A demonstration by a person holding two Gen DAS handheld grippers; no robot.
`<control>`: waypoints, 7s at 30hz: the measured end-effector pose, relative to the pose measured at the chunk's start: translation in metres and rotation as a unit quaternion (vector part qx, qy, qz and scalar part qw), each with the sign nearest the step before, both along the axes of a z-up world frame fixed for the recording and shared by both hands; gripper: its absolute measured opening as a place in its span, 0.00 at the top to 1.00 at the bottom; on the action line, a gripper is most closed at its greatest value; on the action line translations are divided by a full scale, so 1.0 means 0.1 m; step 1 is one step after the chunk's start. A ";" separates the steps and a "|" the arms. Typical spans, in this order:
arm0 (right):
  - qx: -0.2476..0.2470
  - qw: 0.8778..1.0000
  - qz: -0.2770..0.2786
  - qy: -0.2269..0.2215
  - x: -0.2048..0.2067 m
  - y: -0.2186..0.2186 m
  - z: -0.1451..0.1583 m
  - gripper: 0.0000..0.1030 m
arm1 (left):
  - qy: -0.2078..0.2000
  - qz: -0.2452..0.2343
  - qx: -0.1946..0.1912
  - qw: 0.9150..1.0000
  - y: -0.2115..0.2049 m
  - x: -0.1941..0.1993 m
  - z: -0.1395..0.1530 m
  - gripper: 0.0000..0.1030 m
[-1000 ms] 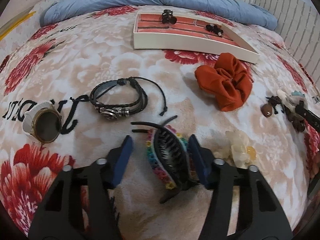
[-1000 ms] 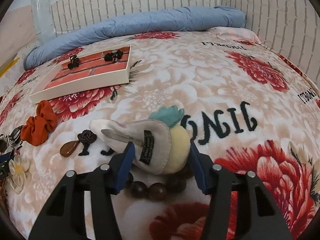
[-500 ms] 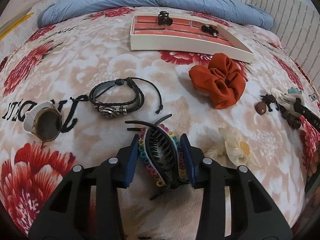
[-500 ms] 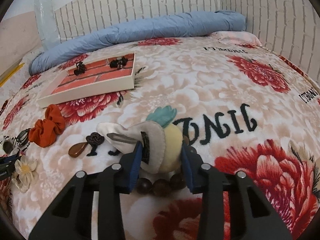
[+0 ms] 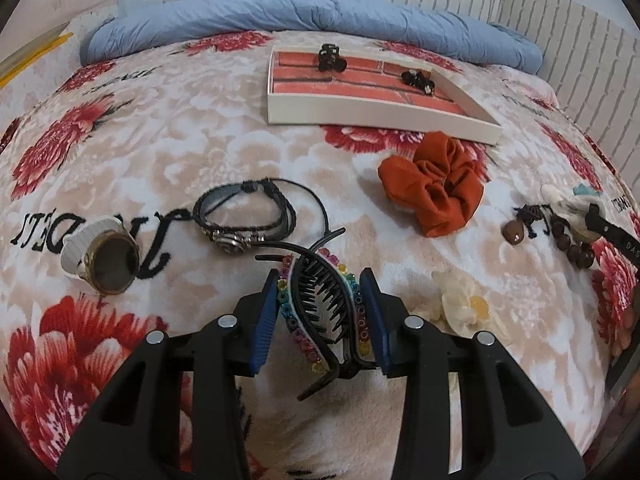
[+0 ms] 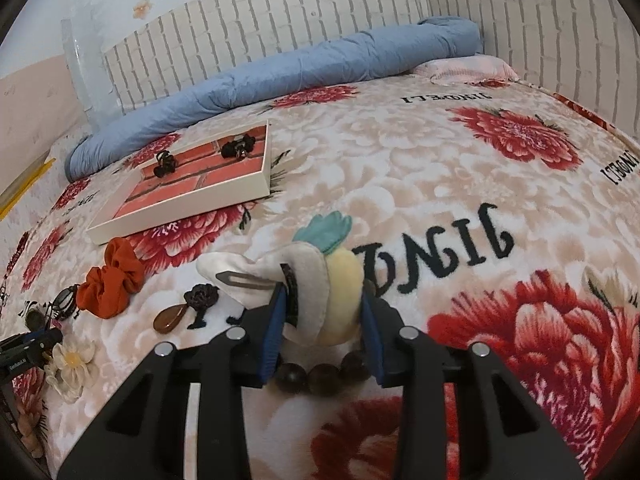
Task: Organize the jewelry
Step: 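Carry both clips into the tray and open both tools to release them, then withdraw both tools from the tray toward the wooden bead bracelet and flower clip, then grasp the wooden bead bracelet with the right tool while the left tool grasps the cream flower clip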
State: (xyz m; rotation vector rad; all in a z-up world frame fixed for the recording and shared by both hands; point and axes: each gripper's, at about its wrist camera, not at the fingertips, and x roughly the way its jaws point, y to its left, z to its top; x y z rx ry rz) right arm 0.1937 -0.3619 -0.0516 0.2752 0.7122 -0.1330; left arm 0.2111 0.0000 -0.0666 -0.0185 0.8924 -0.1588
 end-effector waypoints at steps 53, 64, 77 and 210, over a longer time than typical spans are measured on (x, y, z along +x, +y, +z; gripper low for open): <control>-0.003 0.998 0.065 -0.002 3.01 0.81 0.05 0.65 | -0.082 -0.009 -0.043 0.996 -0.42 2.96 0.43 0.62; -0.013 0.998 0.056 0.011 3.09 0.82 -0.11 0.65 | -0.059 -0.022 -0.024 0.998 -0.48 3.08 0.13 0.62; -0.028 0.998 0.057 0.018 3.11 0.84 -0.14 0.64 | -0.033 -0.016 -0.027 0.999 -0.46 3.11 0.08 0.62; -0.088 0.990 -0.017 0.106 0.28 0.00 -0.31 0.80 | 0.006 -0.032 0.036 0.999 -0.32 -0.29 -0.18 0.90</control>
